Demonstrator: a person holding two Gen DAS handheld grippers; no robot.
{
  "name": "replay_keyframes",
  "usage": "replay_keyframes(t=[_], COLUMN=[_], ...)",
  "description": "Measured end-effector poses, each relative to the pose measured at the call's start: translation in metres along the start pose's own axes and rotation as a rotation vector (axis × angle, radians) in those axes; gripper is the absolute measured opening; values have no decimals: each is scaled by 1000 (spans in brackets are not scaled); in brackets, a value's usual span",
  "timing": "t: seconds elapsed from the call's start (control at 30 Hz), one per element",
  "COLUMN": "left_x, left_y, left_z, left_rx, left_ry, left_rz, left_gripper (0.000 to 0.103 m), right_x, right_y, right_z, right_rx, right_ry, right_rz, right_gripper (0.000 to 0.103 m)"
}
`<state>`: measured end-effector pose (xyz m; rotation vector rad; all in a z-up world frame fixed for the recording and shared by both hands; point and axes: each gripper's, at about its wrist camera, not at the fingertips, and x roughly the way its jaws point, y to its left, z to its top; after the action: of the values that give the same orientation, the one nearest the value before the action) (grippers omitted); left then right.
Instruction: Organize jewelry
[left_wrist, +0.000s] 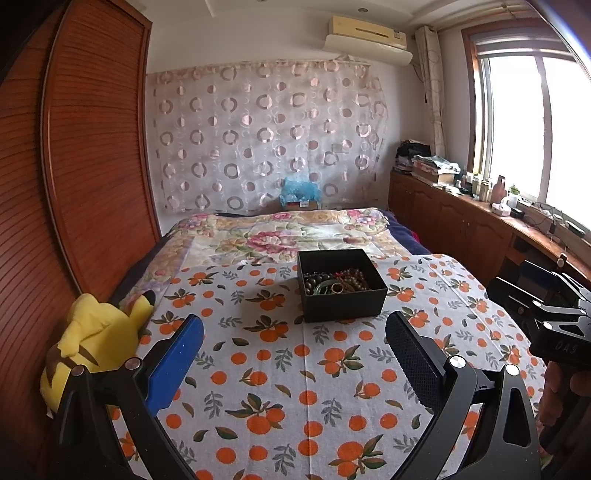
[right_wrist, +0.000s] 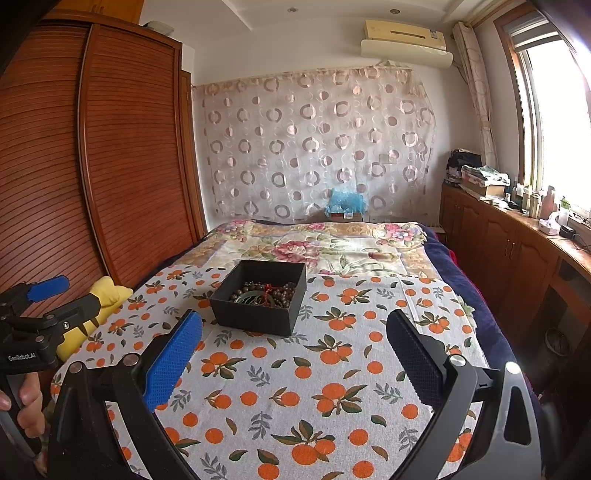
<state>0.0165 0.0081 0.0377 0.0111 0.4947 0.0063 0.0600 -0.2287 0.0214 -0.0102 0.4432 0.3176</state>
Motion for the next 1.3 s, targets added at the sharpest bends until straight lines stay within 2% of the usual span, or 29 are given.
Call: replay_keyframes(t=[1.3], left_x=[0], left_y=[-3], left_z=[-1], left_rx=[-7], left_ry=[-10], left_rz=[0], left_gripper=[95], right_x=[2], right_y=[0], right_z=[-3], right_rx=[4], right_ry=[1], right_rz=[-2], right_gripper=[100])
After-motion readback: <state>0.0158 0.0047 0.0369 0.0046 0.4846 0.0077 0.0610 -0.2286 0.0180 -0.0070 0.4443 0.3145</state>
